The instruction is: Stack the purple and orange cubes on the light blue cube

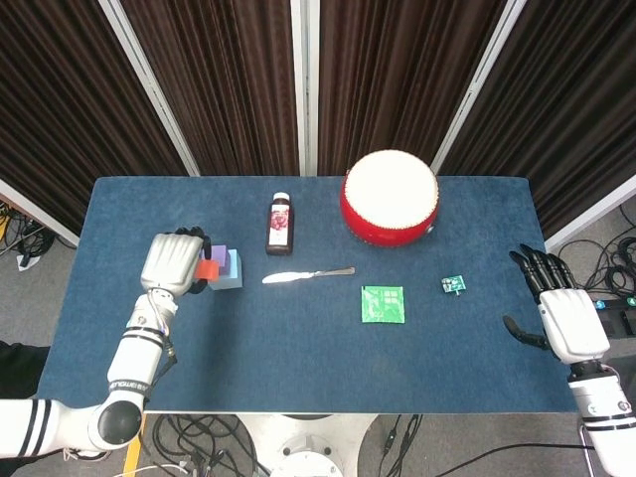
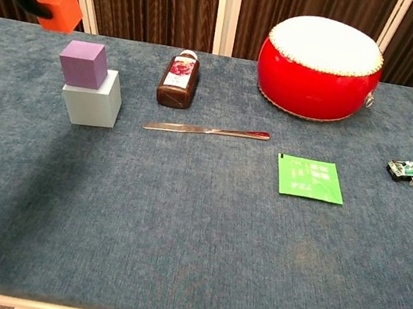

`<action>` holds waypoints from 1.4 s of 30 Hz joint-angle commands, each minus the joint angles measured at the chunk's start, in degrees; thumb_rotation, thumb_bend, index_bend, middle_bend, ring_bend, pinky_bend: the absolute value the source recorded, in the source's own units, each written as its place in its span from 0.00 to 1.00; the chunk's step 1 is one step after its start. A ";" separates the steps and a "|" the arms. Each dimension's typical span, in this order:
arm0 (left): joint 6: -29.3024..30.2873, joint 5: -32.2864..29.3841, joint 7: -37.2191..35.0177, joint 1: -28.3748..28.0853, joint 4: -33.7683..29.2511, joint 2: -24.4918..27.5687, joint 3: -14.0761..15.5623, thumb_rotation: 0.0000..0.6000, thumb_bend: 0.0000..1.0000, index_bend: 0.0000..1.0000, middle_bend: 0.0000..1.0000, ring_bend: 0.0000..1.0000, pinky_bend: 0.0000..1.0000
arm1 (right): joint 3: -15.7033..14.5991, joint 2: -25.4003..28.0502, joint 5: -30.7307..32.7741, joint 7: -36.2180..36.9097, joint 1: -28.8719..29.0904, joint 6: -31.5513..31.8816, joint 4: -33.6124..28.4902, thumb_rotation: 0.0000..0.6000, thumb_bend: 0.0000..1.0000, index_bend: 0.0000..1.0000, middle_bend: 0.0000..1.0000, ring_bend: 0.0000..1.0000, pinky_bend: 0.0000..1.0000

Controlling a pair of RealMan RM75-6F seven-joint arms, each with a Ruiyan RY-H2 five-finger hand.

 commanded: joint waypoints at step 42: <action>-12.66 -16.94 -5.39 -11.35 21.15 -5.55 2.49 1.00 0.28 0.58 0.41 0.34 0.44 | -0.16 -0.58 0.36 -1.70 0.44 -0.44 -0.23 1.00 0.20 0.00 0.00 0.00 0.00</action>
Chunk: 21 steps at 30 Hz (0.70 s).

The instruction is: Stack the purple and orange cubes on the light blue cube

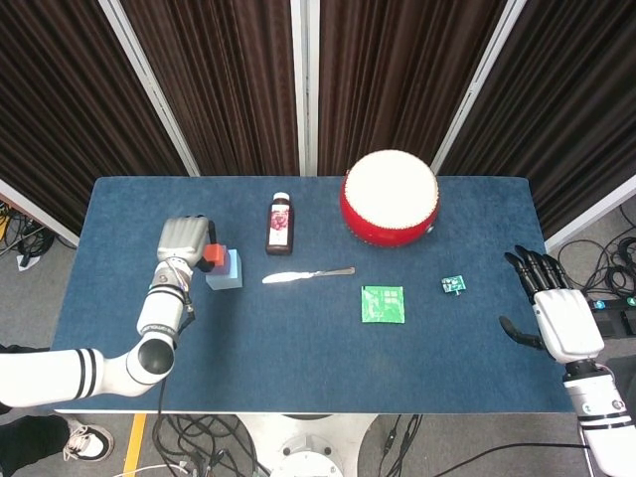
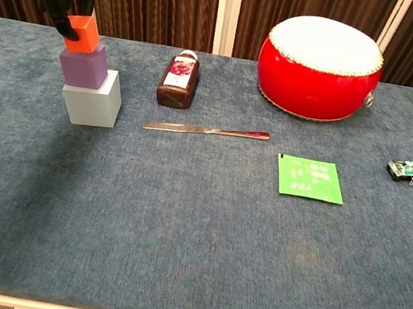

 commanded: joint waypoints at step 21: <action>-2.20 1.37 -0.86 -0.98 4.13 -1.15 2.53 1.00 0.28 0.58 0.41 0.34 0.44 | 0.10 -0.06 0.87 -0.33 0.21 -0.50 0.08 1.00 0.20 0.00 0.00 0.00 0.00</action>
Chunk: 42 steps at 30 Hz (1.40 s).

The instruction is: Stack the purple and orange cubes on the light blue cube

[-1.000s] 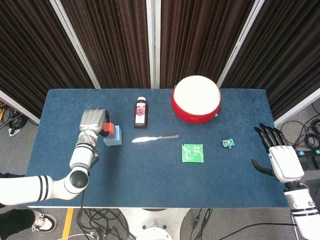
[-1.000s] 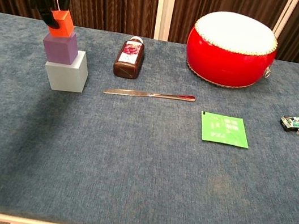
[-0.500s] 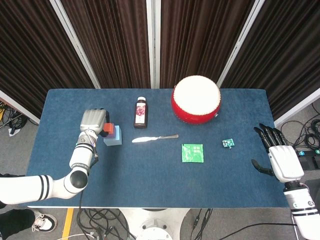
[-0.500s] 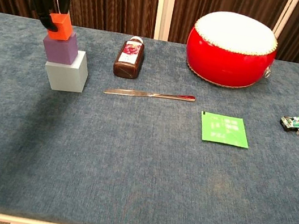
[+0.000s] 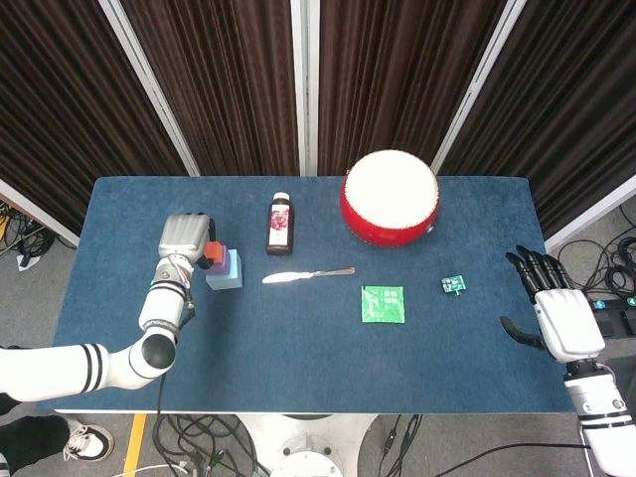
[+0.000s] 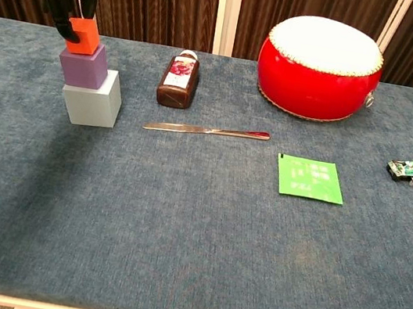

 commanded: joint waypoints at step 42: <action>25.79 37.45 -2.71 10.14 -23.93 12.30 9.08 1.00 0.13 0.25 0.30 0.25 0.33 | -0.42 0.90 -2.05 1.82 -0.87 1.59 -0.21 1.00 0.20 0.00 0.00 0.00 0.00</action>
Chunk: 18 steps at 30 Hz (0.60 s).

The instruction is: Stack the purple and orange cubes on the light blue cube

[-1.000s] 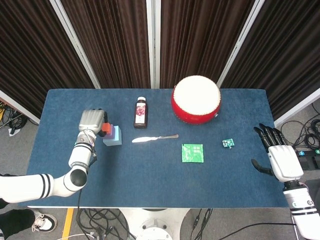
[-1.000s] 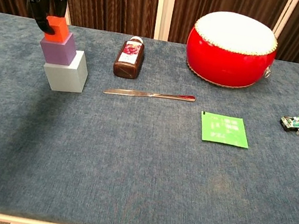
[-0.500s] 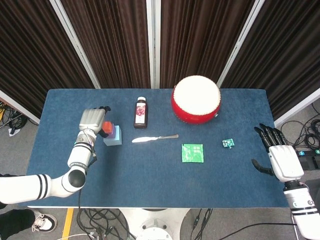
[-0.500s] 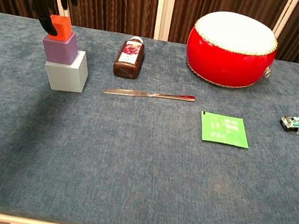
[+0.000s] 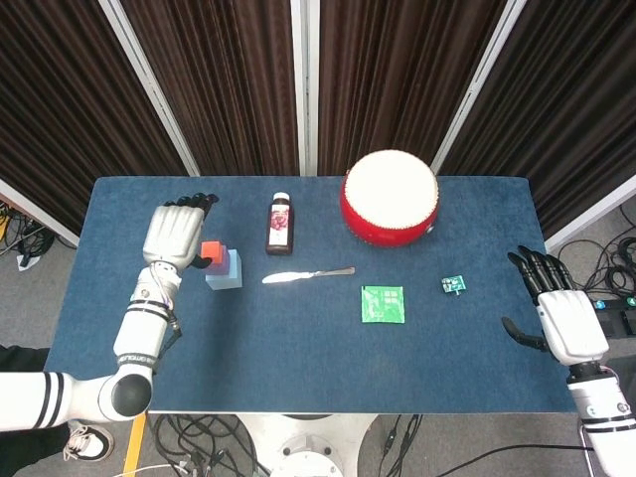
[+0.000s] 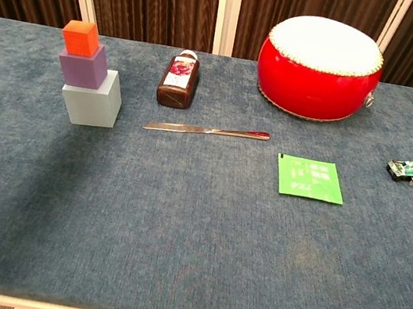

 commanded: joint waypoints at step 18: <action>27.01 52.04 -8.37 33.21 13.07 -5.11 23.47 1.00 0.13 0.26 0.29 0.23 0.31 | -1.27 -2.46 -2.77 -4.44 0.97 -1.17 -0.45 1.00 0.20 0.00 0.00 0.00 0.00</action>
